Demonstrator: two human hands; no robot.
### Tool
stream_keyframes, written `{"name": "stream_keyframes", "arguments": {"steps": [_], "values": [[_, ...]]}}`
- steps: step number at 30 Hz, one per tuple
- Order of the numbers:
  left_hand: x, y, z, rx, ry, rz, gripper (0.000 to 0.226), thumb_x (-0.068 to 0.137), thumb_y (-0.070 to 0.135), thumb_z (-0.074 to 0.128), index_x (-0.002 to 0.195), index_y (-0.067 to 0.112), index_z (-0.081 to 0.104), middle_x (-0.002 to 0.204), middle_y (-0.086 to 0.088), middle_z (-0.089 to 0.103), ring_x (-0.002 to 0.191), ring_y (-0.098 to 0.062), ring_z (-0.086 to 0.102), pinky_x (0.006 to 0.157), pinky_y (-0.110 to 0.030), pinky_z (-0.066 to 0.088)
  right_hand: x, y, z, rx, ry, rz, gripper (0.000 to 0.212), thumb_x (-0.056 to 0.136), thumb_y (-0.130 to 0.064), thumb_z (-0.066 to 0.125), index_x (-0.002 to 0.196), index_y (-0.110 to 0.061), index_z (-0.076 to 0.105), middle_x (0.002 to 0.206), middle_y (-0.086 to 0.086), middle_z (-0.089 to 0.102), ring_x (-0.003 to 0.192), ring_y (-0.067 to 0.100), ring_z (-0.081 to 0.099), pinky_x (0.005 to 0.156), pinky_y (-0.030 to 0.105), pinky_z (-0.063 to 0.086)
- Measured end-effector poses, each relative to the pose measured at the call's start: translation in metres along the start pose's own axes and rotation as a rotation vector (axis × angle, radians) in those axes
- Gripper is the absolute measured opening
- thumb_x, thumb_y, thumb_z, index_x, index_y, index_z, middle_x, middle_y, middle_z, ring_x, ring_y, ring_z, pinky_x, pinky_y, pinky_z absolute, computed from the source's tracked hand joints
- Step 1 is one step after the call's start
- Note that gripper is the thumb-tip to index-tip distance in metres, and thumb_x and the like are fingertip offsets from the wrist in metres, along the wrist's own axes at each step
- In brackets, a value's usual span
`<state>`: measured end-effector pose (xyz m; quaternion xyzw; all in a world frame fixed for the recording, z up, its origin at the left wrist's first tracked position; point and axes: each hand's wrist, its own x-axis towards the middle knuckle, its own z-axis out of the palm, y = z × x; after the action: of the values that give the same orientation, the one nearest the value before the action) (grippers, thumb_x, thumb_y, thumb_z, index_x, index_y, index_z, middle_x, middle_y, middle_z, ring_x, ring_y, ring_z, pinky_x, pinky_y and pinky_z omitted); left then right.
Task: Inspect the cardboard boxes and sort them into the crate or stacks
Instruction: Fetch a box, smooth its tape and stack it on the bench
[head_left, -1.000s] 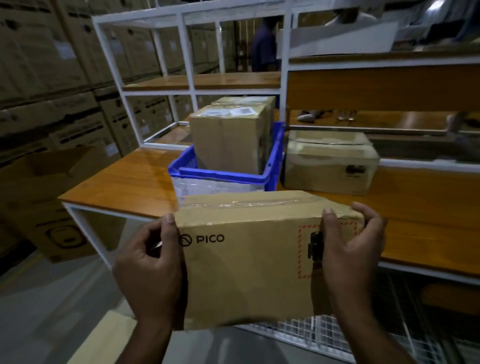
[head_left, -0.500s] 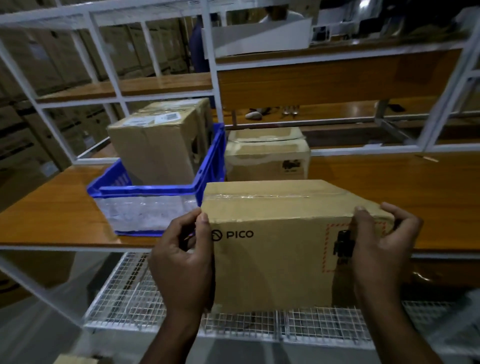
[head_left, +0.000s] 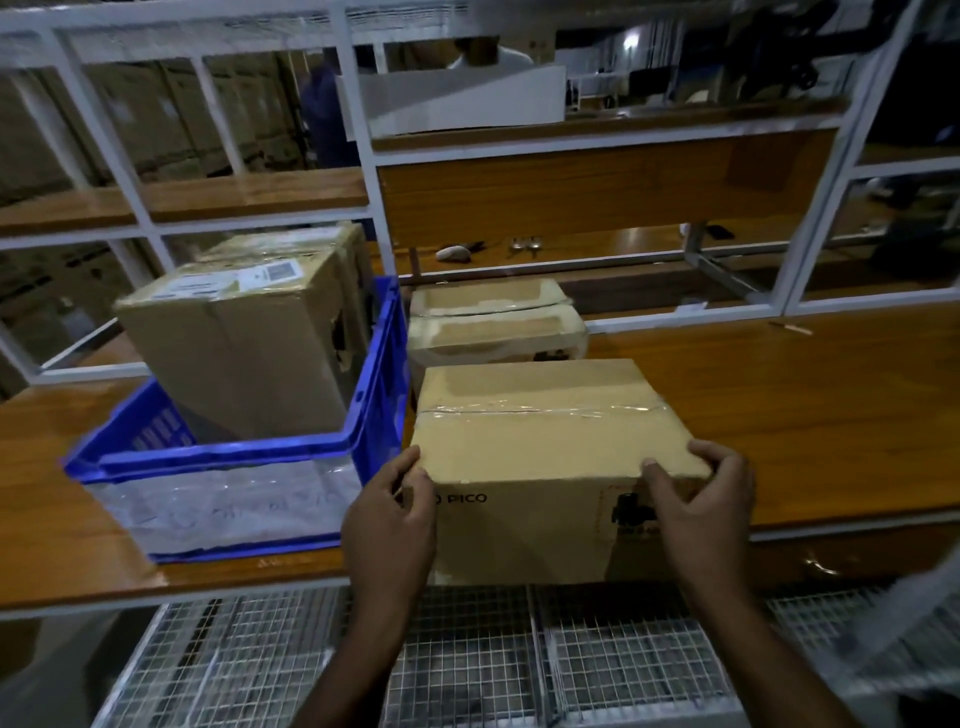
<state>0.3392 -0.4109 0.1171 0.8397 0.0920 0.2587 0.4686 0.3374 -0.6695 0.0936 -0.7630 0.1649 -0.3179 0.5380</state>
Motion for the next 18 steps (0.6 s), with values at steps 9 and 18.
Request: {"name": "stream_keyframes", "arguments": {"steps": [9, 18], "values": [[0.036, -0.014, -0.009, 0.283, -0.157, 0.085, 0.025, 0.088, 0.056, 0.064, 0.093, 0.032, 0.069, 0.091, 0.013, 0.068, 0.084, -0.005, 0.063, 0.075, -0.039, 0.056, 0.004, -0.008, 0.021, -0.532, -0.045, -0.227, 0.031, 0.087, -0.022, 0.069, 0.116, -0.015, 0.062, 0.146, 0.012, 0.042, 0.138, 0.031, 0.032, 0.110, 0.053, 0.034], [0.050, -0.011, 0.010, 0.337, -0.197, 0.192, 0.032, 0.090, 0.041, 0.070, 0.117, 0.026, 0.063, 0.115, 0.006, 0.057, 0.105, -0.012, 0.058, 0.085, -0.033, 0.050, 0.021, -0.026, 0.053, -0.714, -0.286, -0.376, 0.024, 0.095, -0.025, 0.059, 0.117, -0.019, 0.067, 0.124, 0.000, 0.065, 0.119, 0.018, 0.054, 0.115, 0.043, 0.029]]}}
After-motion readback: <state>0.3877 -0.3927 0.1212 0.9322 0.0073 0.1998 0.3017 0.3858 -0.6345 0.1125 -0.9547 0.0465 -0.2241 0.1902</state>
